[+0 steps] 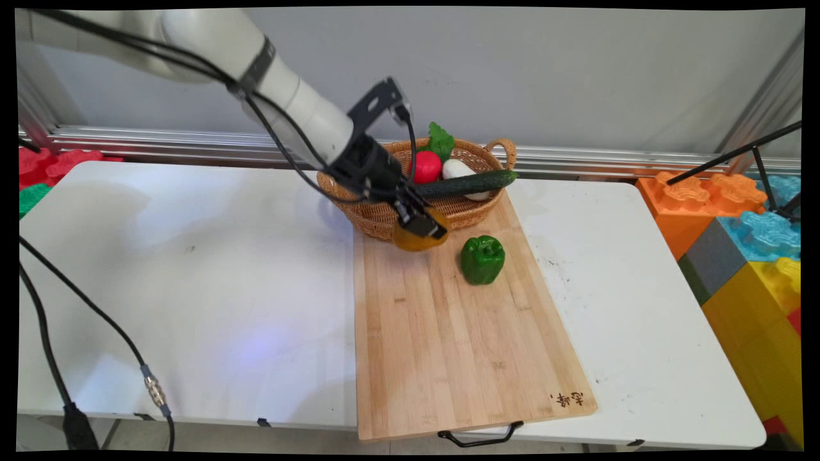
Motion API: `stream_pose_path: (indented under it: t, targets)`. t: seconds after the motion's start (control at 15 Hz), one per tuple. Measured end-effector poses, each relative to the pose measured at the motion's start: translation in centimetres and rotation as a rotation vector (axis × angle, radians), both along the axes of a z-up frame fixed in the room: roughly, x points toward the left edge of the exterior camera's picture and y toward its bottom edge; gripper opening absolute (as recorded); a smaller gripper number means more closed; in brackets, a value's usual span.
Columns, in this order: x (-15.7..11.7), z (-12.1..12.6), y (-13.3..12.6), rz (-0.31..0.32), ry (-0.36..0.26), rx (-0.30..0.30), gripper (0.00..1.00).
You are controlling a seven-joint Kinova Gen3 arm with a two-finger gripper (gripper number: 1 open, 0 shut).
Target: Place the picked object on the cutting board
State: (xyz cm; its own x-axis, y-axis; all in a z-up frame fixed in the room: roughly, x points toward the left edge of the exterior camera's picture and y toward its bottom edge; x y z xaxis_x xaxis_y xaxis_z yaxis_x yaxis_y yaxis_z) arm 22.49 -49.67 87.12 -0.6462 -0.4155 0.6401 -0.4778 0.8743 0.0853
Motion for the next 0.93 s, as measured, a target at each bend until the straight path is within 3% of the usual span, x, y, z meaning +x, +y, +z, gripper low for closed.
stream_pose_path:
  t: [0.4, 0.93]
  targets:
    - [-0.9, -6.0, 0.0, -0.014, -0.044, -0.012, 0.0]
    - [-1.2, -9.0, 0.3, -0.019, -0.081, -0.009, 0.0]
